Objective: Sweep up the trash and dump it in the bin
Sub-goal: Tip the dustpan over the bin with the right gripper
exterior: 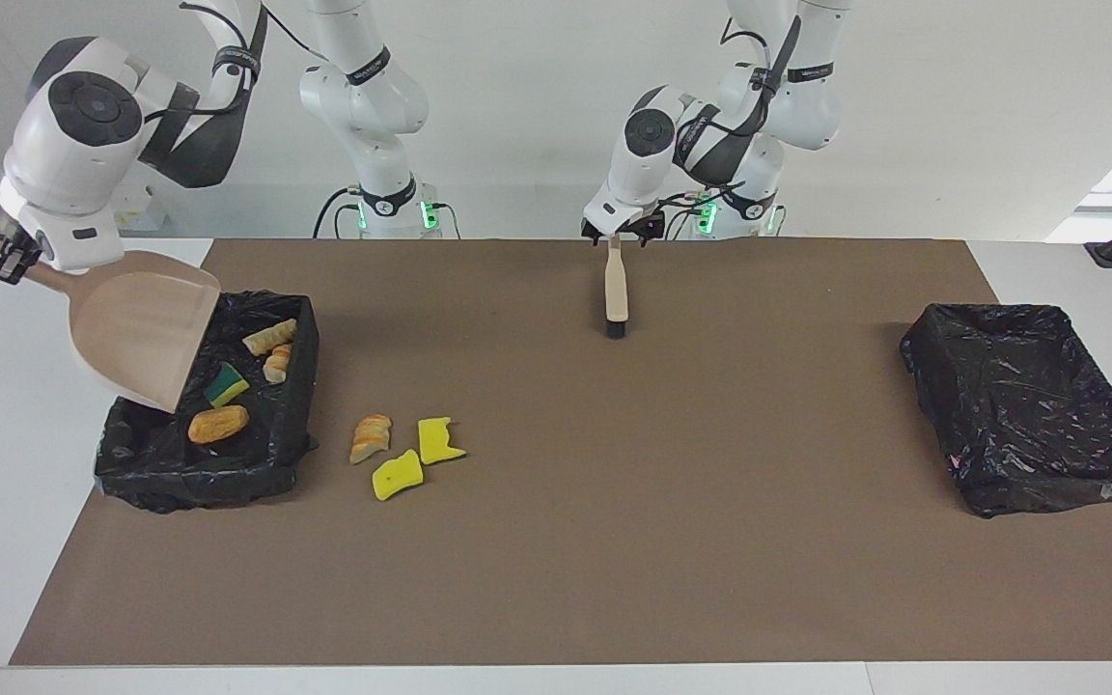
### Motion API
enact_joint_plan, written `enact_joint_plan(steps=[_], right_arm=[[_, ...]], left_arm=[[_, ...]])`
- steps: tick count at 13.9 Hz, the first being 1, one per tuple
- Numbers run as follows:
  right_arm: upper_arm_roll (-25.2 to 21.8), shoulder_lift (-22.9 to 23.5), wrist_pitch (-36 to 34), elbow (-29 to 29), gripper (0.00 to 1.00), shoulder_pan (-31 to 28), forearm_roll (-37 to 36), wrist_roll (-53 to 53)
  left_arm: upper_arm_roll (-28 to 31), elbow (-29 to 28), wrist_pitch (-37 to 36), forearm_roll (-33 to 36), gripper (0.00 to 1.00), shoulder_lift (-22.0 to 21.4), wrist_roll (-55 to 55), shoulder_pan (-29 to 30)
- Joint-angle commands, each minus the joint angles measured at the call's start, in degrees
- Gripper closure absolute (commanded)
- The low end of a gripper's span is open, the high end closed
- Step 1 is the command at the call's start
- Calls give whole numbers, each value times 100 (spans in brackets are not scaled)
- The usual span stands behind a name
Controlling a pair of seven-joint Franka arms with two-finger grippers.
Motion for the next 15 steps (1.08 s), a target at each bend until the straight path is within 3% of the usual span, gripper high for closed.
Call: enact_joint_plan(steps=[1, 3, 5, 7, 9, 11, 15], right_arm=[[94, -289, -78, -128, 100, -34, 10, 50], [94, -333, -96, -66, 100, -34, 438, -133], [68, -334, -79, -57, 100, -139, 1324, -467], [6, -342, -26, -109, 100, -175, 2353, -513], [23, -325, 9, -180, 100, -79, 2812, -416], [102, -307, 97, -338, 100, -9, 3199, 21], [103, -202, 185, -435, 100, 781, 3507, 1680]], left_arm=[[-10, 701, -118, 689, 0, 283, 176, 334], [-10, 1324, -390, 1050, 0, 459, 509, 649], [-1, 2045, -829, 1419, 0, 617, 948, 1088], [-1, 2687, -1207, 1447, 0, 626, 1633, 1677], [8, 3346, -1698, 1456, 0, 670, 1934, 2064], [8, 3883, -2260, 1465, 0, 723, 2005, 2372], [43, 4946, -3166, 1491, 0, 671, 2496, 3049]])
